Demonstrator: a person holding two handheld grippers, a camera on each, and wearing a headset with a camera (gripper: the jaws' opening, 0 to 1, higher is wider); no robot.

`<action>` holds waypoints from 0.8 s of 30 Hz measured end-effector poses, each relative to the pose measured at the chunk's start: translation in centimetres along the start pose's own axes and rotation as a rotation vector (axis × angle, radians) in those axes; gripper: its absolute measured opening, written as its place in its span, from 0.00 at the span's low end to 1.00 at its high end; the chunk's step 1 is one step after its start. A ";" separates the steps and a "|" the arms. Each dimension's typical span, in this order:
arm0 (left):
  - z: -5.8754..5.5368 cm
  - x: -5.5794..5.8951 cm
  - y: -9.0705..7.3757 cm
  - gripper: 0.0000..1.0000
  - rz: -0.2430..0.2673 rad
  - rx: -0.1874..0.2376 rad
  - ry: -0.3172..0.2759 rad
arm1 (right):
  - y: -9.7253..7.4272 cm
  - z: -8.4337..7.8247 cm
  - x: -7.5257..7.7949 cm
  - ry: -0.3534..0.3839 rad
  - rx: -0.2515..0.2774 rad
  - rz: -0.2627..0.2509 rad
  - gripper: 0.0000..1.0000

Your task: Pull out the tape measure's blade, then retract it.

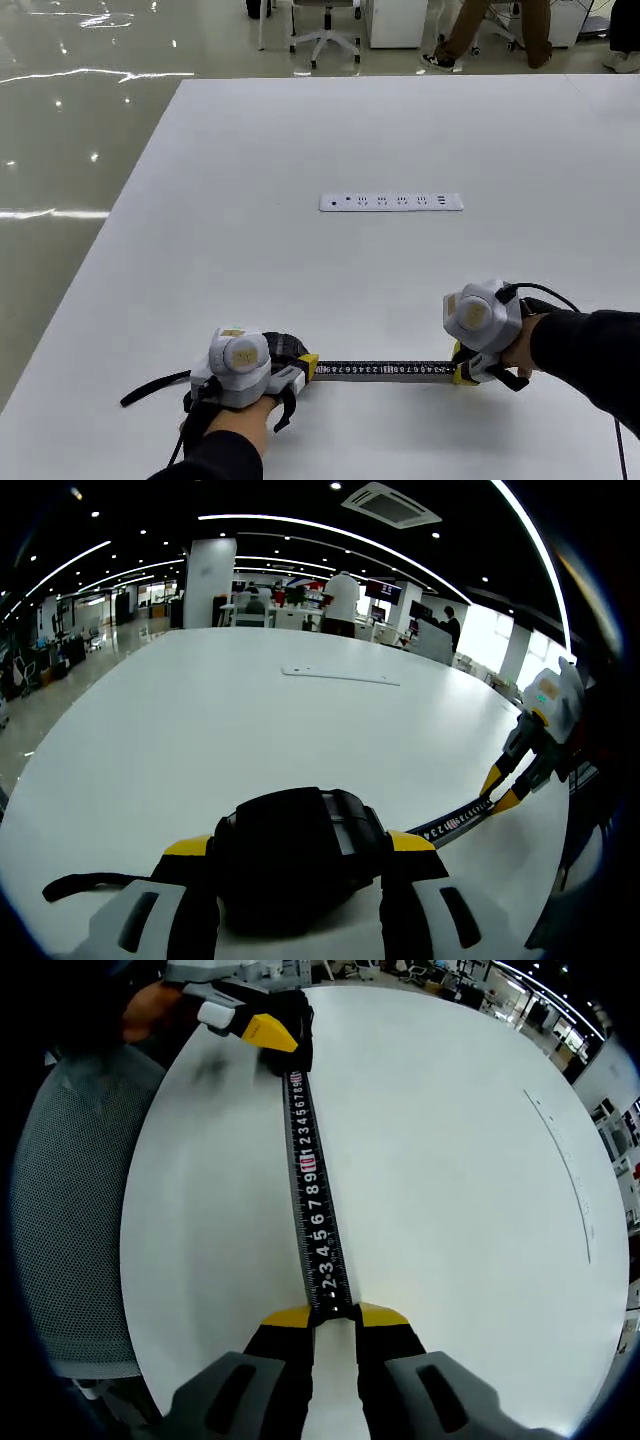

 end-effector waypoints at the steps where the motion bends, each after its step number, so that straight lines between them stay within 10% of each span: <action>1: 0.0 0.0 0.0 0.62 -0.001 -0.001 -0.001 | 0.0 0.1 0.0 0.001 0.005 0.001 0.11; 24: 0.0 -0.1 0.0 0.62 -0.003 -0.005 -0.003 | 0.4 1.3 0.0 -0.003 0.003 -0.009 0.11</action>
Point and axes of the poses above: the centre of the closed fingertips' face, and the gripper's own axes: y roughly forward along the fingers, x roughly to its right, z roughly out of its top, the point moved 1 cm from there along -y, roughly backward along the fingers, and after that the axes turned 2 degrees about -y, right-handed, at the moved point
